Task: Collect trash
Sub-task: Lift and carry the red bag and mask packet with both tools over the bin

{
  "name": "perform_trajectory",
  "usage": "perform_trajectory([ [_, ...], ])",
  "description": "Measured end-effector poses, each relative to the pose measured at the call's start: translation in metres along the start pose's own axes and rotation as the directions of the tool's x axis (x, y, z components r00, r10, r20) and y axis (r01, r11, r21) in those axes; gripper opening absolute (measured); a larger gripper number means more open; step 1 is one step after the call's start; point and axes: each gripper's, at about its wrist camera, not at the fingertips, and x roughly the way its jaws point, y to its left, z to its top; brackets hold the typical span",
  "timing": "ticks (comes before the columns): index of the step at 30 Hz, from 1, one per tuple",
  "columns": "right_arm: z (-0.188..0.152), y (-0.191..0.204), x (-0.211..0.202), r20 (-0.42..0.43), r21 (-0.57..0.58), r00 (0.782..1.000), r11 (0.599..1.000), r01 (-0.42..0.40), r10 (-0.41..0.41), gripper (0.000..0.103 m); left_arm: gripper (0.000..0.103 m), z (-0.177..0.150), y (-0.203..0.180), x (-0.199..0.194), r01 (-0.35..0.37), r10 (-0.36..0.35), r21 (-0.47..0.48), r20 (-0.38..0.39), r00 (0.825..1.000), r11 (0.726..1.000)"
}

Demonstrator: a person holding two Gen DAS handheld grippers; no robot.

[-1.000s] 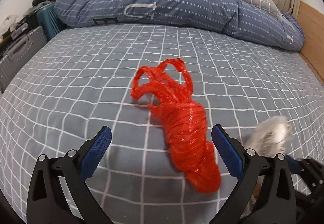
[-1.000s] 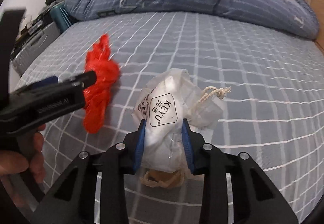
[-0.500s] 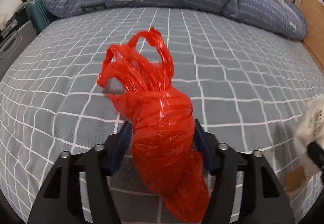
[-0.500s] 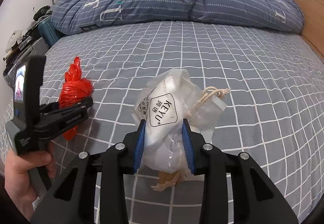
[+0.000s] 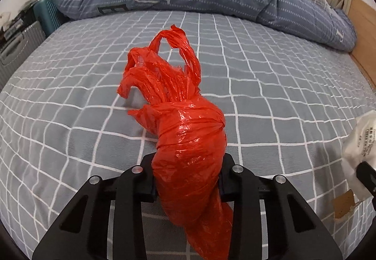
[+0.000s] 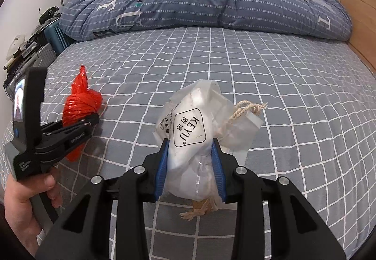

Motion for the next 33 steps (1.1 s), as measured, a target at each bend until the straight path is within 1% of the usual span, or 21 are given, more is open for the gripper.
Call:
perform_trajectory([
  [10,0.002,0.008,-0.016,0.034,-0.015,0.999,1.000,0.020,-0.019,0.034,0.033,-0.010,0.000,-0.042,0.031,-0.031,0.008,0.042,0.999,0.999],
  [14,0.000,0.014,-0.030,0.058,-0.038,0.998,0.999,0.036,-0.034,0.034,0.033,-0.018,0.002,-0.055,0.083,-0.082,-0.013,0.044,0.996,0.996],
  [19,-0.005,0.013,-0.047,0.075,-0.048,0.996,0.997,0.058,-0.055,0.034,0.033,-0.027,0.000,-0.078,0.092,-0.091,-0.011,0.065,0.994,0.996],
  [23,-0.010,0.017,-0.057,0.081,-0.058,0.995,0.996,0.064,-0.059,0.034,0.033,-0.040,0.002,-0.098,0.092,-0.091,-0.008,0.073,0.993,0.996],
  [28,-0.014,0.025,-0.075,0.100,-0.069,0.994,0.996,0.060,-0.053,0.034,0.033,-0.053,0.002,-0.115,0.089,-0.089,0.002,0.078,0.993,0.996],
  [33,-0.020,0.028,-0.093,0.113,-0.058,0.993,0.997,0.053,-0.046,0.034,0.033,-0.066,0.000,-0.131,0.086,-0.088,0.022,0.082,0.993,0.996],
])
